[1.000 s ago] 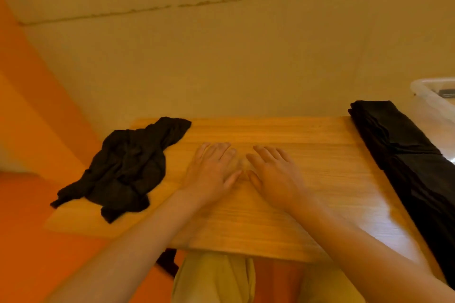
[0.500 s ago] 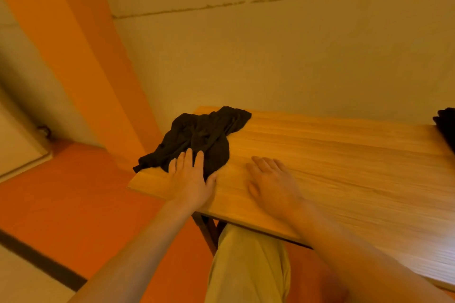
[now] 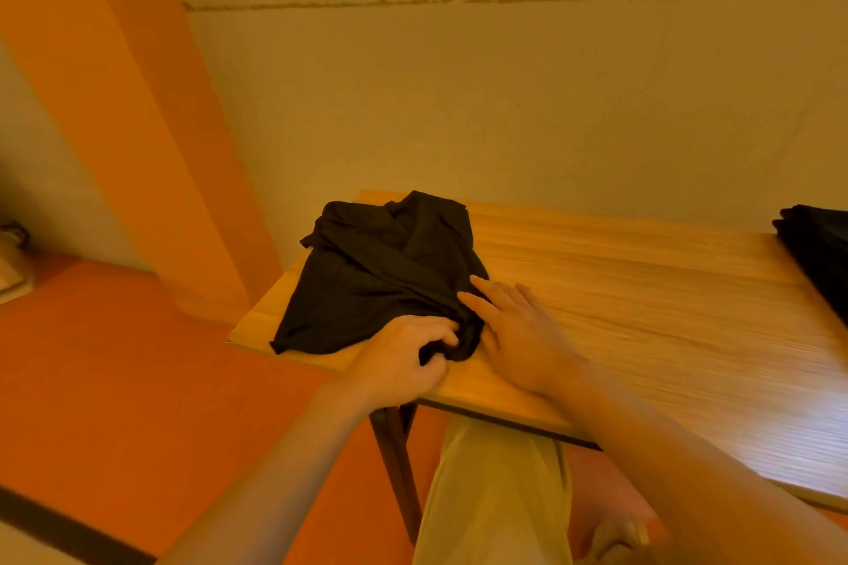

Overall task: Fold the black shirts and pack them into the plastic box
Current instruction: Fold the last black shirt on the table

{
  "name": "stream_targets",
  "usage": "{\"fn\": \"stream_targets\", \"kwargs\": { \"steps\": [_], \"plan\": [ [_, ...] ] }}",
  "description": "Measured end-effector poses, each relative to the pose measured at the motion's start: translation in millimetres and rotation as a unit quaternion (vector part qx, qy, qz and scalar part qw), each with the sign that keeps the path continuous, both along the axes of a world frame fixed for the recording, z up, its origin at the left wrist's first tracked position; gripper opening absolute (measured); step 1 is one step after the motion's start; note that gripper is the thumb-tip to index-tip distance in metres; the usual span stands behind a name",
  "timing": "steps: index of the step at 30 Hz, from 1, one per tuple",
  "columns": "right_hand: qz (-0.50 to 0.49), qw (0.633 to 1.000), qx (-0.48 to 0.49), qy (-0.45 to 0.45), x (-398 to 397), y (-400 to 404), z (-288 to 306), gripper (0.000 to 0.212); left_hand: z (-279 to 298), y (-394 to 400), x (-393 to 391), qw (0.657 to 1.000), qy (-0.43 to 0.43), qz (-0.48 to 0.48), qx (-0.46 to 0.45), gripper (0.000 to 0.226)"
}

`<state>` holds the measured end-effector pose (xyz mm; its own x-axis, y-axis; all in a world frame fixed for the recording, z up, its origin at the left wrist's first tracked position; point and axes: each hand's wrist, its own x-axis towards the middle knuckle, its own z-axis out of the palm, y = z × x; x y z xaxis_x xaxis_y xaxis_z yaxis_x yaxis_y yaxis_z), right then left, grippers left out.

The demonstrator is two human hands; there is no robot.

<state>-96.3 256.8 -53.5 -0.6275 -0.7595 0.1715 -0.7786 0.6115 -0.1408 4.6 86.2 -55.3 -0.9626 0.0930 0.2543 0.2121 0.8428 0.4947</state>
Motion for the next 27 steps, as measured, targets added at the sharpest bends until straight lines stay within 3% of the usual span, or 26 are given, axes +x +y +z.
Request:
{"fn": "stream_targets", "kwargs": {
  "steps": [4,7,10,13,16,19,21,23,27],
  "plan": [
    [-0.006,1.000,-0.014,0.023,-3.4,10.3,2.5,0.034,-2.8,-3.7,-0.6,1.000,0.022,0.002,-0.006,0.024],
    [-0.032,0.997,-0.050,0.056,-6.7,22.6,4.9,0.025,-3.6,-4.8,-2.1,0.995,0.061,0.036,-0.070,0.044],
    [-0.080,0.995,-0.042,0.049,-15.8,38.9,6.3,0.028,-2.7,-6.7,-2.3,0.992,0.079,0.067,-0.070,0.062],
    [-0.138,0.990,-0.011,0.037,-24.4,50.4,8.8,0.034,-8.9,-5.6,-3.0,0.993,0.024,0.100,-0.061,0.071],
    [-0.161,0.986,0.007,0.036,-24.5,50.5,12.7,0.039,-17.2,-0.6,-3.5,0.986,0.043,0.134,-0.088,0.058],
    [-0.081,0.992,-0.096,0.023,-14.3,39.9,17.0,0.038,-13.5,2.5,-8.5,0.968,0.088,0.215,-0.089,0.049],
    [-0.010,0.992,-0.125,-0.019,-6.0,29.3,15.0,0.038,-11.0,0.2,-14.0,0.965,0.001,0.242,-0.106,0.056],
    [0.015,0.996,-0.066,-0.056,-3.7,20.2,5.6,0.049,-8.4,-1.2,-18.7,0.959,-0.120,0.229,-0.113,0.064],
    [-0.012,0.998,-0.017,-0.065,-24.9,19.2,-5.1,0.053,-0.3,3.2,-35.5,0.958,-0.188,0.182,-0.117,0.069]
  ]
}}
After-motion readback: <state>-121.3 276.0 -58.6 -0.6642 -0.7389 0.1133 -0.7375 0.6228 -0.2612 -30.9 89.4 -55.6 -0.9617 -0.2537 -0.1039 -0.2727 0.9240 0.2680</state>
